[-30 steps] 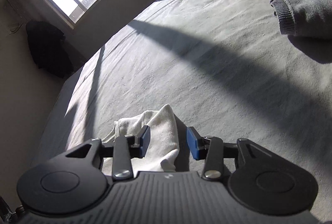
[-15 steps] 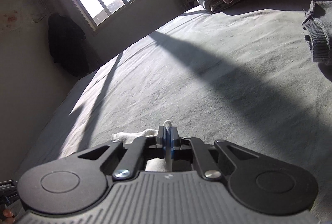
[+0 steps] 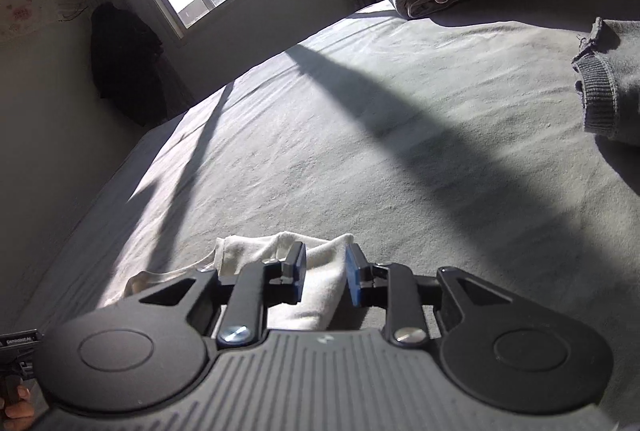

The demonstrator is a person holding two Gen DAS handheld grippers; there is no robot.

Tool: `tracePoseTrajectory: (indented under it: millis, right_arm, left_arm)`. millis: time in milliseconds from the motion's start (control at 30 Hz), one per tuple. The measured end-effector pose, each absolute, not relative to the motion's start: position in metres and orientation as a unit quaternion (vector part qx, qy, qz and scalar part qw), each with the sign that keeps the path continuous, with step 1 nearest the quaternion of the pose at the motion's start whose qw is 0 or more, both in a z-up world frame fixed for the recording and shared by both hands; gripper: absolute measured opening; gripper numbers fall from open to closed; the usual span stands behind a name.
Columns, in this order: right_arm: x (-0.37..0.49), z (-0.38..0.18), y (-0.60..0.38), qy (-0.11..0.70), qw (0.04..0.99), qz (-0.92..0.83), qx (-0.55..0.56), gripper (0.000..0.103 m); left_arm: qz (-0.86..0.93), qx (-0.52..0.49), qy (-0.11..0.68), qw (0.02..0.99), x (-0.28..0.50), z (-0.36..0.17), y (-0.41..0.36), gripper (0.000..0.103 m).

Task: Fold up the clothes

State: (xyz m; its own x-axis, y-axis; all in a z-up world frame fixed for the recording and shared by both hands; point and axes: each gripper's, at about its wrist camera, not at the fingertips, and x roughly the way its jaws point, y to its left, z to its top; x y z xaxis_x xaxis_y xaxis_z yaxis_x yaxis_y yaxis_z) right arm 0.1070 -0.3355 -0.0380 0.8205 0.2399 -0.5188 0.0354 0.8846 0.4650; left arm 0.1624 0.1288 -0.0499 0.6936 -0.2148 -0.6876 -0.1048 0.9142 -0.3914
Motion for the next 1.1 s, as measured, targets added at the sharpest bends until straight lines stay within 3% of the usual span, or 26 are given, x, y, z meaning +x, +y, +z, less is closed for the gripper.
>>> tracePoseTrajectory:
  millis: [167, 267, 367, 533, 600, 700, 1100]
  right_arm:
    - [0.088, -0.026, -0.324, 0.314, 0.923, 0.080, 0.206, 0.035]
    - [0.085, -0.038, -0.315, 0.344, 0.923, 0.066, 0.162, 0.019]
    - [0.085, -0.049, -0.311, 0.357, 0.922, 0.048, 0.143, 0.018]
    - [0.077, -0.030, -0.305, 0.347, 0.926, 0.045, 0.144, 0.018]
    - [0.071, -0.020, -0.303, 0.339, 0.928, 0.053, 0.148, 0.026]
    - [0.061, -0.008, -0.300, 0.329, 0.931, 0.058, 0.150, 0.027]
    - [0.038, 0.001, -0.288, 0.302, 0.920, 0.117, 0.220, 0.037]
  left_arm:
    - [-0.025, -0.172, 0.386, 0.906, 0.147, -0.042, 0.116, 0.032]
    - [-0.016, -0.140, 0.409, 0.901, 0.152, -0.057, 0.109, 0.028]
    - [-0.009, -0.126, 0.417, 0.900, 0.150, -0.056, 0.106, 0.029]
    - [0.005, -0.140, 0.404, 0.904, 0.130, -0.032, 0.119, 0.045]
    - [0.024, -0.152, 0.403, 0.902, 0.120, -0.025, 0.127, 0.052]
    - [0.061, -0.185, 0.410, 0.891, 0.105, -0.021, 0.141, 0.069]
    - [0.273, -0.312, 0.360, 0.836, 0.034, -0.046, 0.200, 0.073]
